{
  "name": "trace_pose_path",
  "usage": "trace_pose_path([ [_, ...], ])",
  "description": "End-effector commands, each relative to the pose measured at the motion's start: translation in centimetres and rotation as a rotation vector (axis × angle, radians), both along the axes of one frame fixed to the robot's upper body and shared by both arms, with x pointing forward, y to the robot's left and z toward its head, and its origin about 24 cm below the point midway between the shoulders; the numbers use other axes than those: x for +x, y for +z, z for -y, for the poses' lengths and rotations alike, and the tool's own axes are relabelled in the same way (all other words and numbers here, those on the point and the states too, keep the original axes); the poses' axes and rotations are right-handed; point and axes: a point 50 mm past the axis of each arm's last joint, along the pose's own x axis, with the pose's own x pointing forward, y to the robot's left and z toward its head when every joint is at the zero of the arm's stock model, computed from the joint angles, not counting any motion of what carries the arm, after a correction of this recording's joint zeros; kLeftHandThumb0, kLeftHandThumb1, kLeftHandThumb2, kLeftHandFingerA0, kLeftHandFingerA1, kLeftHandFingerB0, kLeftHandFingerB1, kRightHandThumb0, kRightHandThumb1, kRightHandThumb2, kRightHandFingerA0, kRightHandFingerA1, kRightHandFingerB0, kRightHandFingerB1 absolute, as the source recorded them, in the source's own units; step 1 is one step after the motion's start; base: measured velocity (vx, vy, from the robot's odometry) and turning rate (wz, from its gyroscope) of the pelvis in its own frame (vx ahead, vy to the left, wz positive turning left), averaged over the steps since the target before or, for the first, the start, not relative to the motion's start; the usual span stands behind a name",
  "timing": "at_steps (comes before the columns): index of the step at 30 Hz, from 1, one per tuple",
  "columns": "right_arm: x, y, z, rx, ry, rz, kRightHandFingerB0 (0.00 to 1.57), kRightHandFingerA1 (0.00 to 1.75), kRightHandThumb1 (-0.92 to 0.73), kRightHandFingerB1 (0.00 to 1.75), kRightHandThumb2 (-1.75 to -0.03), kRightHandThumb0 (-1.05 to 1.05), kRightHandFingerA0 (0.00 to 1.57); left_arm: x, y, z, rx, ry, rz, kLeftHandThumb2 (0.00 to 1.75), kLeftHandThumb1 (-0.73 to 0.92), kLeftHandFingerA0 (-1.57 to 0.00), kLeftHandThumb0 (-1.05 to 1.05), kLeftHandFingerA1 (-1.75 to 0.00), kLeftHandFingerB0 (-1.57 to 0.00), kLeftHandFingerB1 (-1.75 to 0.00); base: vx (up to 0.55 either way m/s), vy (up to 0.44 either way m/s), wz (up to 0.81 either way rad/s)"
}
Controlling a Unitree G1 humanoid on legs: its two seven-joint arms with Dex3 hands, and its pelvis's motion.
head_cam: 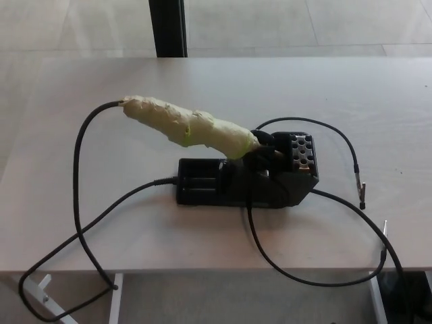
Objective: Use the left hand of the robot to grab the soldering gun kept on the middle of the table and pull it out of its base and keep it on the left side of the base
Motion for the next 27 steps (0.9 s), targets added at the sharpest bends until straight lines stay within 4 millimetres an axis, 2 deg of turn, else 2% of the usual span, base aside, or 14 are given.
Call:
trace_pose_path([
  [1, -0.2, 1.2, 0.7, -0.029, 0.0, 0.082, 0.36, 0.89, -0.63, 0.34, -0.59, -0.52, 0.64, 2.4, 2.2, -1.0, 0.061, 0.232, 0.24, 0.62, 0.74, -0.52, -0.56, -0.86, -0.46, -0.64, 0.0, 0.0, 0.0],
  [5, -0.2, 1.0, 0.6, -0.037, 0.011, 0.069, 0.37, 0.81, -0.63, 0.34, -0.59, -0.51, 0.65, 7.7, 4.7, -2.2, 0.062, 0.251, 0.508, 0.62, 0.73, -0.36, -0.57, -0.67, -0.33, -0.46, 0.0, 0.0, 0.0],
  [10, -0.2, 1.0, 0.7, -0.013, -0.002, 0.093, 0.36, 0.91, -0.62, 0.33, -0.59, -0.51, 0.65, 15.4, 13.8, 0.0, -0.067, 0.162, 0.887, 0.62, 0.74, -0.31, -0.67, -0.85, -0.3, -0.62, 0.0, 0.0, 0.0],
  [12, -0.3, 1.1, 0.7, -0.017, -0.01, 0.085, 0.37, 0.81, -0.63, 0.33, -0.59, -0.52, 0.63, 19.6, 20.1, 1.7, 0.05, -0.089, 1.051, 0.62, 0.74, -0.31, -0.68, -0.65, -0.27, -0.45, 0.0, 0.0, 0.0],
  [13, -0.4, 1.1, 0.8, -0.019, -0.002, 0.084, 0.36, 0.84, -0.63, 0.33, -0.59, -0.51, 0.64, 20.8, 22.3, 2.8, 0.085, -0.158, 1.079, 0.92, 0.61, -0.23, -0.63, -0.57, -0.18, -0.48, 0.0, 0.0, 0.0],
  [14, -0.3, 1.1, 0.8, -0.021, -0.002, 0.082, 0.3, 0.79, -0.51, 0.48, -0.86, -0.56, 0.62, 22.0, 24.4, 4.1, 0.133, -0.254, 1.115, 0.64, 0.8, -0.23, -0.56, -0.51, -0.19, -0.37, 0.0, 0.0, 0.0],
  [15, -0.4, 1.2, 0.8, -0.022, -0.002, 0.082, 0.3, 0.79, -0.51, 0.48, -0.86, -0.56, 0.62, 22.1, 24.6, 4.3, 0.136, -0.263, 1.118, 0.64, 0.8, -0.23, -0.56, -0.51, -0.19, -0.37, 0.0, 0.0, 0.0],
  [16, -0.4, 1.2, 0.8, -0.02, -0.002, 0.086, 0.35, 0.87, -0.62, 0.33, -0.59, -0.5, 0.64, 23.0, 26.0, 5.5, 0.16, -0.327, 1.143, 0.63, 0.78, -0.21, -0.57, -0.51, -0.2, -0.37, 0.0, 0.0, 0.0],
  [18, -0.6, 1.2, 0.8, -0.016, -0.007, 0.092, 0.36, 0.84, -0.63, 0.34, -0.59, -0.51, 0.62, 26.1, 30.7, 10.2, 0.269, -0.576, 1.189, 0.63, 0.8, -0.24, -0.53, -0.42, -0.19, -0.34, 0.0, 0.0, 0.0],
  [22, -0.5, 1.1, 0.8, -0.025, -0.005, 0.08, 0.3, 0.96, -0.47, 0.49, -0.85, -0.58, 0.76, 28.1, 34.1, 13.6, 0.358, -0.718, 1.191, 0.61, 0.75, -0.27, -0.62, -0.49, -0.24, -0.33, 0.0, 0.0, 0.0],
  [23, -0.4, 1.1, 0.8, -0.031, -0.001, 0.08, 0.3, 0.92, -0.46, 0.49, -0.84, -0.6, 0.77, 28.7, 36.3, 16.9, 0.375, -0.879, 1.237, 0.93, 0.58, -0.25, -0.64, -0.58, -0.14, -0.47, 0.0, 0.0, 0.0],
  [24, -0.4, 1.1, 0.8, -0.031, -0.001, 0.08, 0.3, 0.92, -0.46, 0.49, -0.84, -0.6, 0.77, 28.7, 36.3, 16.9, 0.375, -0.878, 1.235, 0.93, 0.58, -0.25, -0.64, -0.58, -0.14, -0.47, 0.0, 0.0, 0.0],
  [25, -0.5, 1.2, 0.8, -0.033, -0.001, 0.076, 0.31, 0.94, -0.47, 0.49, -0.85, -0.61, 0.76, 28.9, 36.6, 17.6, 0.391, -0.906, 1.233, 0.62, 0.74, -0.34, -0.58, -0.53, -0.26, -0.36, 0.0, 0.0, 0.0],
  [27, -0.6, 1.4, 1.0, -0.034, -0.005, 0.075, 0.29, 0.94, -0.45, 0.5, -0.86, -0.54, 0.78, 29.4, 37.2, 20.0, 0.444, -1.005, 1.234, 0.61, 0.72, -0.36, -0.57, -0.6, -0.27, -0.42, 0.0, 0.0, 0.0],
])
